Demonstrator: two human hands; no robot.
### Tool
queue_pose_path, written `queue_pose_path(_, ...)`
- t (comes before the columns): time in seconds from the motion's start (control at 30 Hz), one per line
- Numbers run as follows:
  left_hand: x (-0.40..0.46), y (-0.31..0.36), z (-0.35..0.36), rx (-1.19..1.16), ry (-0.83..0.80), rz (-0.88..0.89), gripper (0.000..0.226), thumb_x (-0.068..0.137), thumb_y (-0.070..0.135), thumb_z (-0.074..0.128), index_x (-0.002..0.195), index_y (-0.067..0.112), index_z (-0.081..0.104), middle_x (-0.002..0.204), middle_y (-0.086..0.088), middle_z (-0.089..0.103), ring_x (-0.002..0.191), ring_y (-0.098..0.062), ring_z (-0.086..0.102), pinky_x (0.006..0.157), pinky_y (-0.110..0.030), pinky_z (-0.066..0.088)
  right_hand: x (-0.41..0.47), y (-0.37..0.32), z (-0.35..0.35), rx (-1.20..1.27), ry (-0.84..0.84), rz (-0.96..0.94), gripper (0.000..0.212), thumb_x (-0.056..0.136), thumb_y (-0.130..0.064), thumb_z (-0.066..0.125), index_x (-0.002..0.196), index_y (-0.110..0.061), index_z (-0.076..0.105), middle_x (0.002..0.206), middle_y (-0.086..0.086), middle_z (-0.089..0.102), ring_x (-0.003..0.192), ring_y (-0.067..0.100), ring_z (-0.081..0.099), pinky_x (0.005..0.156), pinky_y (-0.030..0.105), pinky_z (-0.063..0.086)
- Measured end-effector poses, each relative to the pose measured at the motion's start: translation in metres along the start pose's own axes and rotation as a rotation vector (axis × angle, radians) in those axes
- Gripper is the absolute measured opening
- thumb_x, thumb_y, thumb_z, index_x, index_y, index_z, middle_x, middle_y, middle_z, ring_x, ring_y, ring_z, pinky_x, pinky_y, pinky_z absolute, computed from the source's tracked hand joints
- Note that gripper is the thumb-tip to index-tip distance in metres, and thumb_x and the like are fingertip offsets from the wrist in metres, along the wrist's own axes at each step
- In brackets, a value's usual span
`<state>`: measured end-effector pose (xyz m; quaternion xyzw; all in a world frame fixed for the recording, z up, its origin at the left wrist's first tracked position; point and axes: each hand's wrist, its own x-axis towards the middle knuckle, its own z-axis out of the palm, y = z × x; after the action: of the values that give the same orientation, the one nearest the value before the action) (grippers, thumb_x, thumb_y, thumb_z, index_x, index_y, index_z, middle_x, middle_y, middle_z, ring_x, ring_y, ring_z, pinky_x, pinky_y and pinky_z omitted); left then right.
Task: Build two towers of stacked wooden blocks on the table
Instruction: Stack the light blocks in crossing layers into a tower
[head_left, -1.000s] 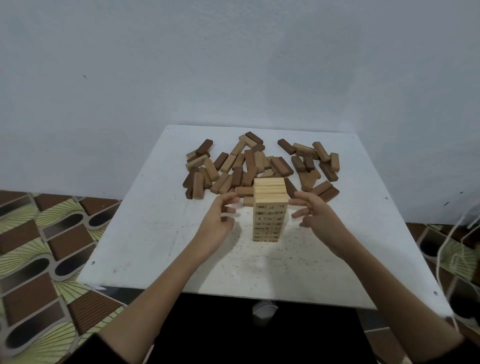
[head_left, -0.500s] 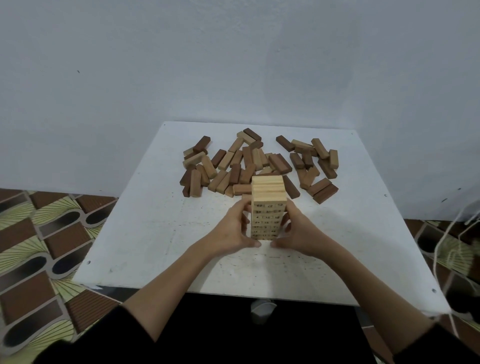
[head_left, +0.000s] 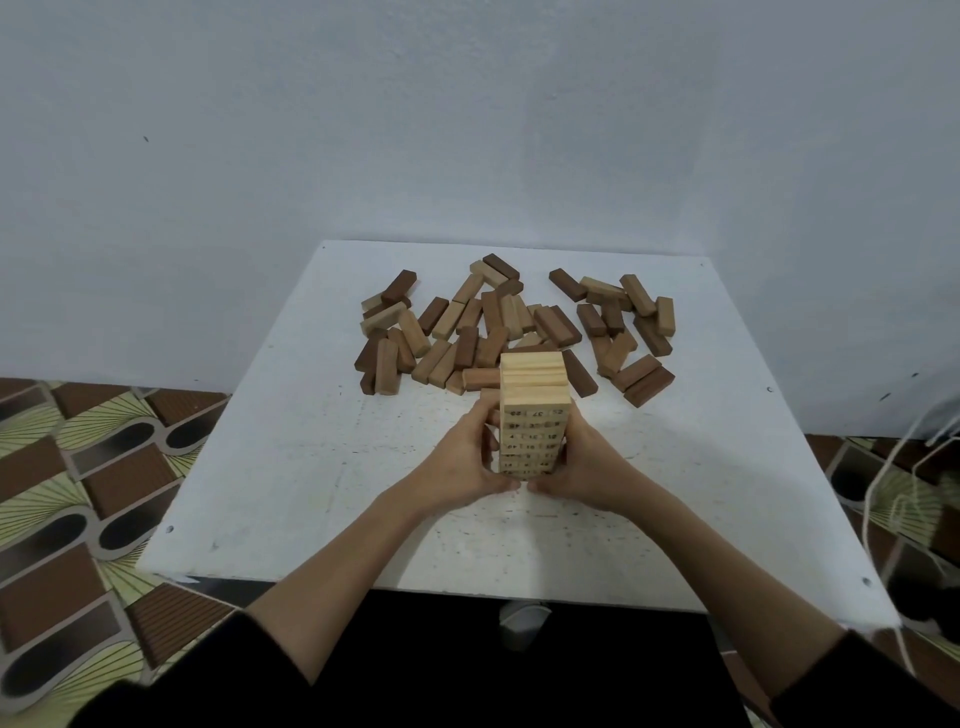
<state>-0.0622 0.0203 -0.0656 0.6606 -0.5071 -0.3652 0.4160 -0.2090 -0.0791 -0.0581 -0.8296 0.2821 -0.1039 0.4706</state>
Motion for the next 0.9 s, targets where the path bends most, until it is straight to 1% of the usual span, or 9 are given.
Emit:
queue_pose_path(0.13,0.000,-0.001,0.001,0.010,0.012,0.010,0.080,0.066,0.002,0.080,0.114,0.050,0.037,0.111,-0.002,0.058,0.093,-0.024,0.057,0.073,-0.022,0.052,0.000,0.002,0.000,0.010,0.001,-0.006,0.098,0.068,-0.001,0.078,0.141,-0.020,0.015,0.122,-0.008,0.041,0.108,0.001,0.044,0.075,-0.001,0.042)
queue_pose_path(0.23,0.001,-0.002,0.003,0.019,0.029,0.013,0.080,0.067,0.004,0.081,0.113,0.051,0.036,0.110,0.002,0.059,0.094,-0.019,0.058,0.076,-0.025,0.053,0.001,0.005,0.001,0.000,0.012,-0.012,0.097,0.069,-0.002,0.078,0.141,-0.019,0.016,0.121,-0.010,0.041,0.108,0.001,0.044,0.075,-0.002,0.041)
queue_pose_path(0.37,0.001,-0.002,0.003,-0.010,0.025,0.007,0.079,0.067,0.002,0.080,0.118,0.045,0.036,0.109,0.006,0.059,0.095,-0.011,0.059,0.074,-0.016,0.052,0.001,0.006,0.002,-0.004,0.016,-0.006,0.096,0.069,-0.001,0.078,0.141,-0.019,0.017,0.117,-0.014,0.040,0.104,-0.002,0.043,0.072,-0.003,0.041)
queue_pose_path(0.47,0.001,-0.001,0.005,-0.030,0.011,0.003,0.078,0.067,0.002,0.080,0.121,0.040,0.039,0.110,0.005,0.059,0.094,-0.006,0.059,0.074,-0.015,0.052,0.001,0.011,0.001,-0.003,0.021,-0.017,0.098,0.068,0.001,0.078,0.141,-0.020,0.017,0.117,-0.014,0.042,0.103,-0.003,0.045,0.073,-0.001,0.042)
queue_pose_path(0.53,0.002,0.000,0.009,-0.026,0.004,0.000,0.078,0.067,0.002,0.080,0.124,0.037,0.039,0.110,0.008,0.058,0.096,-0.003,0.058,0.074,-0.012,0.051,-0.001,0.015,-0.002,0.011,0.018,-0.015,0.097,0.068,0.002,0.077,0.141,-0.021,0.018,0.116,-0.017,0.043,0.103,-0.003,0.047,0.073,0.001,0.044)
queue_pose_path(0.63,0.004,0.002,0.019,-0.038,0.002,0.002,0.075,0.067,0.004,0.081,0.123,0.034,0.042,0.108,0.009,0.059,0.096,-0.007,0.059,0.076,-0.017,0.053,-0.007,0.022,-0.009,0.027,0.016,-0.018,0.097,0.067,0.001,0.078,0.140,-0.025,0.019,0.116,-0.024,0.042,0.105,-0.011,0.047,0.075,0.002,0.044)
queue_pose_path(0.77,0.011,0.008,0.039,-0.037,-0.021,0.019,0.076,0.067,0.008,0.082,0.127,0.032,0.042,0.113,0.009,0.059,0.098,-0.006,0.058,0.079,-0.018,0.053,-0.019,0.036,-0.024,0.035,0.035,-0.032,0.103,0.065,-0.011,0.083,0.144,-0.024,0.019,0.130,-0.013,0.045,0.119,-0.004,0.046,0.089,0.012,0.046)
queue_pose_path(0.87,0.022,0.016,0.058,-0.032,-0.047,0.038,0.081,0.066,0.009,0.083,0.132,0.030,0.041,0.119,0.007,0.057,0.102,-0.005,0.056,0.081,-0.016,0.052,-0.031,0.048,-0.041,0.018,0.069,-0.024,0.099,0.065,-0.016,0.084,0.143,-0.020,0.023,0.127,-0.016,0.046,0.116,-0.014,0.044,0.087,0.005,0.043)
queue_pose_path(0.9,0.026,0.019,0.064,-0.036,-0.060,0.046,0.083,0.066,0.009,0.083,0.134,0.030,0.040,0.120,0.007,0.056,0.103,-0.004,0.056,0.081,-0.015,0.051,-0.034,0.052,-0.047,0.017,0.078,-0.022,0.097,0.065,-0.015,0.084,0.143,-0.020,0.025,0.128,-0.015,0.047,0.116,-0.012,0.045,0.087,0.006,0.044)
